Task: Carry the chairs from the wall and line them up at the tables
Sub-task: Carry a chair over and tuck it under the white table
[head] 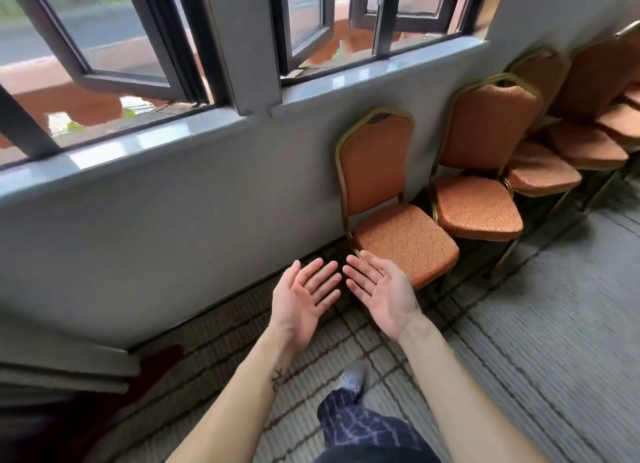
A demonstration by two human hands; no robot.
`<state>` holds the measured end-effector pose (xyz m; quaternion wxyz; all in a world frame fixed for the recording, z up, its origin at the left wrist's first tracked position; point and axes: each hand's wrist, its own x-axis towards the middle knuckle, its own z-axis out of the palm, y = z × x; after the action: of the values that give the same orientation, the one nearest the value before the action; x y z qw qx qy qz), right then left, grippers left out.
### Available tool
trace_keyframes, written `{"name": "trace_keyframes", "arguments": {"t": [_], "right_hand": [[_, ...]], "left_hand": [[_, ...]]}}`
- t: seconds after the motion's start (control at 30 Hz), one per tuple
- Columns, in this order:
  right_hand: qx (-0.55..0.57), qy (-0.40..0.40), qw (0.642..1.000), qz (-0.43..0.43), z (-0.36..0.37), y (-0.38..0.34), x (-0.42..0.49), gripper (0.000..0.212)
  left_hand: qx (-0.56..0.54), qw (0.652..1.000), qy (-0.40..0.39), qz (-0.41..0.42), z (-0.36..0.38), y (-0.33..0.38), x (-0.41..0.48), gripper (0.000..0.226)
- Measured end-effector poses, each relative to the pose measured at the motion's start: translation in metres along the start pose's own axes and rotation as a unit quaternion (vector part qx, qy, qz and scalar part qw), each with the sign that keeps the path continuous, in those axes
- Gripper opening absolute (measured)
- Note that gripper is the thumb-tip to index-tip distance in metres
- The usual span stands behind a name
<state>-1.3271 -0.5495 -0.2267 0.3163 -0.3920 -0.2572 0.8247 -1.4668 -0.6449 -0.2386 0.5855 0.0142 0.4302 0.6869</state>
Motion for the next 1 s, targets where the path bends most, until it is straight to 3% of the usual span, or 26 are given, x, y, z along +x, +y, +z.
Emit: {"name": "trace_keyframes", "arguments": {"t": [0.17,0.4,0.77,1.0], "right_hand": [[-0.005,-0.007,1.0,-0.005,0.03,-0.046,0.113,0.043],[-0.021,-0.012,1.0,-0.004,0.074,-0.097,0.224,0.04],[-0.074,0.092,0.992,-0.05,0.111,-0.158,0.372,0.039],[-0.045,0.159,0.984,-0.065,0.129,-0.198,0.443,0.038]], "left_hand": [[-0.001,1.0,0.023,0.019,0.019,0.047,0.09,0.054],[0.023,0.999,-0.004,0.026,0.061,0.121,0.201,0.053],[0.065,0.992,-0.07,-0.08,0.097,0.192,0.395,0.051],[0.102,0.981,-0.114,-0.119,0.13,0.232,0.487,0.053]]}}
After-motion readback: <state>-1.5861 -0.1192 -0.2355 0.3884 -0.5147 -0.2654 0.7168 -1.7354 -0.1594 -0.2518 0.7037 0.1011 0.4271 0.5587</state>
